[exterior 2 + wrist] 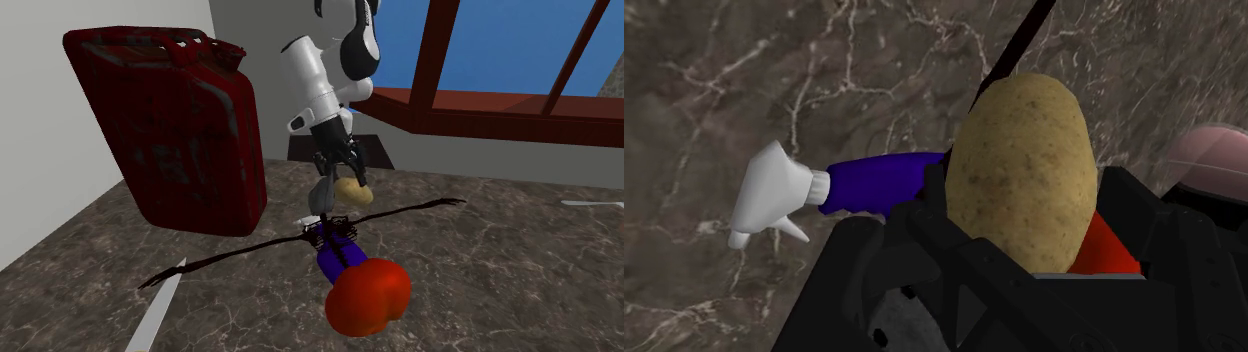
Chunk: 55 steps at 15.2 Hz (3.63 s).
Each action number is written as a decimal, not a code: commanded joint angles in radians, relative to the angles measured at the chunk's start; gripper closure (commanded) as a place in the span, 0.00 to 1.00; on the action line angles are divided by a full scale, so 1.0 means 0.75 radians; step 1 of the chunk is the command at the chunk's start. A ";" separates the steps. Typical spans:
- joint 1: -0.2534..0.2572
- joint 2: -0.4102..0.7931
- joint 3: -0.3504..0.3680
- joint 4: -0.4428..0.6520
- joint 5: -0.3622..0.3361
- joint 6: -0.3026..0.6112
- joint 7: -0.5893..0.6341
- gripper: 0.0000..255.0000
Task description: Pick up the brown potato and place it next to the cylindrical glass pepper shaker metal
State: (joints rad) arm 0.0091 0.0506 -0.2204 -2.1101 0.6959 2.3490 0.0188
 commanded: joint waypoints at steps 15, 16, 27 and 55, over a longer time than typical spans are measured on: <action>-0.007 -0.108 -0.010 0.151 -0.156 -0.209 0.195 1.00; -0.008 -0.112 -0.011 0.163 -0.163 -0.223 0.206 1.00; -0.015 -0.141 -0.015 0.317 -0.227 -0.383 0.309 1.00; 0.350 -0.015 0.444 0.416 -0.537 -0.023 1.193 1.00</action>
State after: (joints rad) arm 0.2613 0.0202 0.1029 -1.8177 0.3085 2.3256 0.8862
